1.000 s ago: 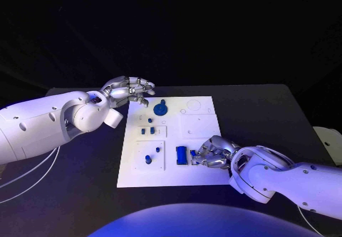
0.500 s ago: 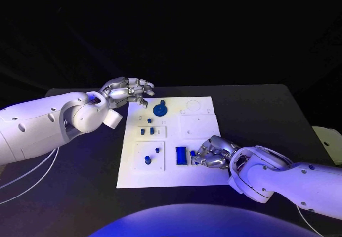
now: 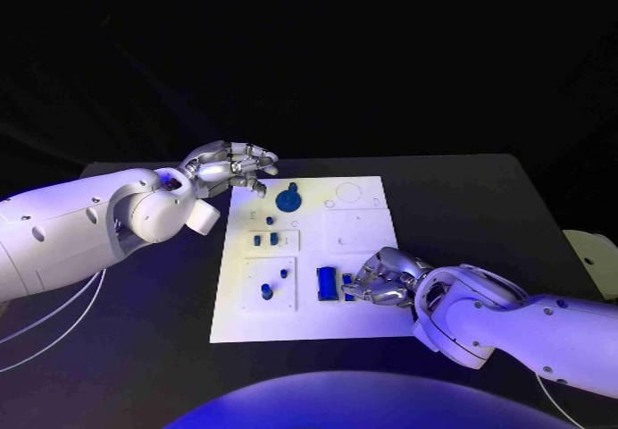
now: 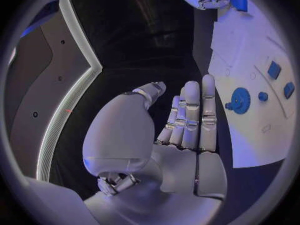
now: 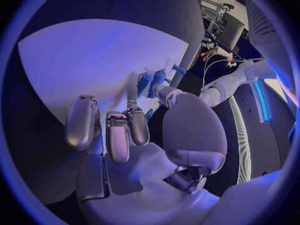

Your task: Assemble the parts on the task board

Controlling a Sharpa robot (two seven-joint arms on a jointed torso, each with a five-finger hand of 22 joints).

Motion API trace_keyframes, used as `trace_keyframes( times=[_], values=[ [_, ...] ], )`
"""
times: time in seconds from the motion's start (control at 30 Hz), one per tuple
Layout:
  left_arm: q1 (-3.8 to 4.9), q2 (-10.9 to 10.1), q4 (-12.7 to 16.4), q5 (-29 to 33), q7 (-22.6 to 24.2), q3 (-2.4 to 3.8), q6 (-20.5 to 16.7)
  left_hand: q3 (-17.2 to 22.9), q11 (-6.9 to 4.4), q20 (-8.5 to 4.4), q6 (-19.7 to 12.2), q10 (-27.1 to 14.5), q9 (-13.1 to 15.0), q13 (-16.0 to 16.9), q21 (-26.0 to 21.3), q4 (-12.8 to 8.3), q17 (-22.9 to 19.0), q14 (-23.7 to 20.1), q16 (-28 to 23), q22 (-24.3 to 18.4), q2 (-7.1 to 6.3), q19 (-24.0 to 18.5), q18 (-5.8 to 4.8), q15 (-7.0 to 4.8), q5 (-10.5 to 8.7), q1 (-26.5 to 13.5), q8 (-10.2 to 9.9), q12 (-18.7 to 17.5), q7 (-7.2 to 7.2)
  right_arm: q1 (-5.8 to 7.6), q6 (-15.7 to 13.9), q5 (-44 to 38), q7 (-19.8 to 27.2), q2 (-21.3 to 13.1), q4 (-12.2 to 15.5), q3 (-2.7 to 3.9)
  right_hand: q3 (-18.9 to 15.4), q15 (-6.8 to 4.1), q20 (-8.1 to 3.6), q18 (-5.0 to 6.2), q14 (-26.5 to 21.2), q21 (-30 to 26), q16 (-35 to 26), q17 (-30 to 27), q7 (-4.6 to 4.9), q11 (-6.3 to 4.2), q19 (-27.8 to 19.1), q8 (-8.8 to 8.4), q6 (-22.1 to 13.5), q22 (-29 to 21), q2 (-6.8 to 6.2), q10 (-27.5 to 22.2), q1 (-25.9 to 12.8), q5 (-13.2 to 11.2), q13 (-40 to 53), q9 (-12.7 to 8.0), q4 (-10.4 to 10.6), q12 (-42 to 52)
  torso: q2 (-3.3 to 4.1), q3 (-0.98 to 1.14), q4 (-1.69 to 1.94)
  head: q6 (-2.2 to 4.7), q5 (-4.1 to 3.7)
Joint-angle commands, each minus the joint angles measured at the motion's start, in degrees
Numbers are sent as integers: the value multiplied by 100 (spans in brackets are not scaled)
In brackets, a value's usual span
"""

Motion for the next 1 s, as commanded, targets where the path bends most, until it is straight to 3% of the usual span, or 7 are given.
trace_keyframes(
  times=[0.03, 0.47, 0.7, 1.0],
  values=[
    [2, 10, 14, -13, 50, 3, 61, 7, 14, 28, -33, -45, -9, -3, -20, 28, -9, -38, 36, -7, 2, -7, 49, 4, 32, -64, 11, 31, 231, -5, 139, -67, 72, -21, 17, 0, -53, 4, 6, -16, 625, -20, 22, 1508, -4, 28, 101, -34, 54, 907, 62, 19, 30, 41, 471, -9, -15, -6, -5, 2, 2, -5, -1],
    [2, -7, 13, -14, 48, 3, 50, 7, 14, 28, -33, -45, -9, -3, -20, 28, -9, -38, 36, -7, 2, -7, 49, 4, 32, -64, 11, 31, 231, -4, 476, -129, 267, -209, 160, 0, -165, -13, -8, -30, 626, 54, 23, 1510, -34, 4, 128, 10, 138, 938, 24, 45, 381, -10, 513, 30, -99, 33, -2, 4, -4, 17, -2],
    [2, -3, 2, -15, 38, 2, 54, 8, 12, 27, -41, -48, -13, -3, -26, 31, -10, -38, 39, -7, 2, -5, 50, 2, 45, -65, 23, 40, 229, -4, 344, -170, 241, -214, 162, 0, -349, -19, -15, -30, 626, 49, 23, 1510, -38, 0, 132, 37, 147, 944, 76, 49, 321, -107, 519, 85, 80, 38, -3, 8, -3, 20, 1],
    [2, -6, -3, -15, 32, 2, 62, 8, 12, 27, -41, -48, -13, -3, -26, 31, -10, -38, 39, -7, 2, -5, 50, 2, 45, -65, 23, 40, 229, -4, 443, -171, 179, -153, 42, -1, -365, -25, -19, -31, 626, 55, 23, 1510, -52, -10, 135, 46, 147, 948, 100, 53, 394, -85, 525, 105, 80, 44, 0, 1, 1, 0, 8]
  ],
)
